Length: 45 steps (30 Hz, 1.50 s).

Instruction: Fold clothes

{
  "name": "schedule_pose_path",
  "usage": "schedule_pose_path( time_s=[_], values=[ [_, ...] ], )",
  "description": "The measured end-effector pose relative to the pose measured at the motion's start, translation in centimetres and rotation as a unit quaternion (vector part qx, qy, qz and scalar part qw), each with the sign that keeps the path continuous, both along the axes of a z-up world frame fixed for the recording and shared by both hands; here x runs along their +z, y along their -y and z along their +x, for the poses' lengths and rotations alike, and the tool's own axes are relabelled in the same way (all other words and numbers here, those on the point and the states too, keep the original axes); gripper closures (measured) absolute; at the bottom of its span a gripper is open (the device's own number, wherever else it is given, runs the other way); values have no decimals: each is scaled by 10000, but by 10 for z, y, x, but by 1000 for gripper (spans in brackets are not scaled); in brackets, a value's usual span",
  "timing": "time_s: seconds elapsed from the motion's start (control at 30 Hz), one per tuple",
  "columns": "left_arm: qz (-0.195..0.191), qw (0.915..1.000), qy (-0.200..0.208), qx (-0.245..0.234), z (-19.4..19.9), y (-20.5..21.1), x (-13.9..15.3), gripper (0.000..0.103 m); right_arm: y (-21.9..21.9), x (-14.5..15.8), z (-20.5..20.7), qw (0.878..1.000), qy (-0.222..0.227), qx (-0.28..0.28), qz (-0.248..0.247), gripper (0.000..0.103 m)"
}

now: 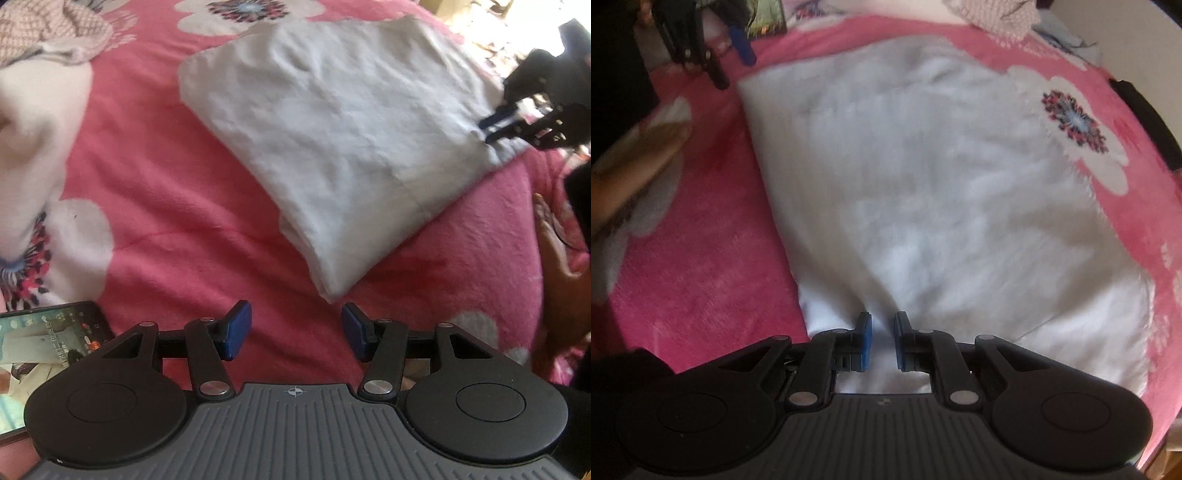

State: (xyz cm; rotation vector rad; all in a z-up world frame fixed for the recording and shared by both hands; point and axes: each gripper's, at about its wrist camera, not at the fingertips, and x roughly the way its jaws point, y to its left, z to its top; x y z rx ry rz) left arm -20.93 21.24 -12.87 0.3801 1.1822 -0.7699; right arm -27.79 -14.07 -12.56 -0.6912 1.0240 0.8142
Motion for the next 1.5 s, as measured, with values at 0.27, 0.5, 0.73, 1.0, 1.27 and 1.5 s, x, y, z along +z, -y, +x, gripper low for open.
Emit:
schedule_pose_path(
  time_s=[0.27,0.5,0.73,1.0,1.27,1.5],
  values=[
    [14,9993,121,-353,-1,15,-6,49,-21,15,0,9985,-12,336,422,90],
    [-66,10000,57,33,10,3,1,49,-57,20,8,9915,-170,448,1206,74],
    [-86,9980,-1,633,27,-8,1,49,-120,5,0,9831,418,860,1564,61],
    [-304,9917,-21,1248,43,-20,4,49,-175,-22,-38,9687,1122,1819,1263,59],
    [-699,9847,-48,1595,48,-30,6,49,-193,-47,-54,9620,1663,1931,979,69],
    [-1240,9709,-296,2027,57,-39,8,49,-175,-34,-7,9835,559,485,1648,101]
  ],
)
